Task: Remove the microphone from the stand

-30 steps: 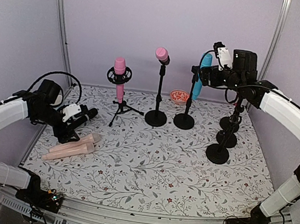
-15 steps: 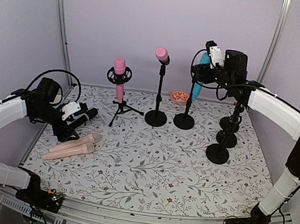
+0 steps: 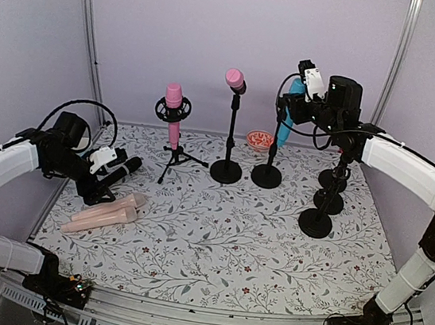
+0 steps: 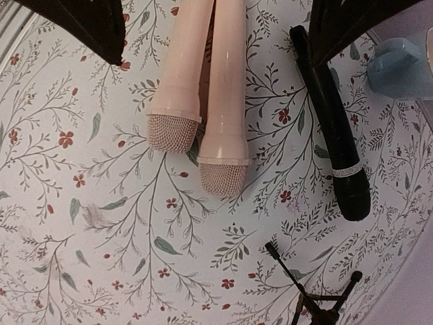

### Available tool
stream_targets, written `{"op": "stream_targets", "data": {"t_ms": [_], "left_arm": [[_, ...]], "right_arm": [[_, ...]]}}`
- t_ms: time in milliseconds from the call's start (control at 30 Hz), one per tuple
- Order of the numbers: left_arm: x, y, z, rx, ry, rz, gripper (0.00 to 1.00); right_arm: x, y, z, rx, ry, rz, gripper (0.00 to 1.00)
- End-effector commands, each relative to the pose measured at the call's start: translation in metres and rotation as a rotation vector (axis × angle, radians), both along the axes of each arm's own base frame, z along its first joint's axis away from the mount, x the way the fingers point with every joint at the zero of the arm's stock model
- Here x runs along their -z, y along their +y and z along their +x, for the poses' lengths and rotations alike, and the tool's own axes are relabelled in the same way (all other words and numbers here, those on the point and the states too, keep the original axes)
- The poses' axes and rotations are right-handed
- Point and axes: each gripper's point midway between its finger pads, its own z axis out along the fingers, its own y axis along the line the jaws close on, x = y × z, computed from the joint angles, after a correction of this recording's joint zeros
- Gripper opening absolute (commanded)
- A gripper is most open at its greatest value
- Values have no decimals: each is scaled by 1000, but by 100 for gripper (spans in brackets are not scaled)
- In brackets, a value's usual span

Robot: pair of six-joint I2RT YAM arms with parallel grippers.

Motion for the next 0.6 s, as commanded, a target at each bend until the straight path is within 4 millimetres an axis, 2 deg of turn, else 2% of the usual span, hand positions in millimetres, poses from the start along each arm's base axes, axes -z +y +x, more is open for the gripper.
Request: {"op": "stream_targets", "data": {"t_ms": [0, 133, 300, 367, 567], "left_arm": [[-18, -6, 6, 0, -38, -33, 95], [-25, -9, 9, 5, -48, -53, 95], [-32, -14, 12, 8, -46, -82, 95], [-35, -17, 12, 13, -41, -99, 99], [-49, -29, 12, 42, -45, -168, 99]], "right_arm": [[-61, 17, -41, -84, -128, 64, 16], [-73, 28, -66, -123, -138, 60, 12], [-78, 40, -96, -184, -117, 77, 9], [-77, 46, -109, -223, -96, 94, 7], [-70, 78, -150, -370, -56, 135, 7]]}}
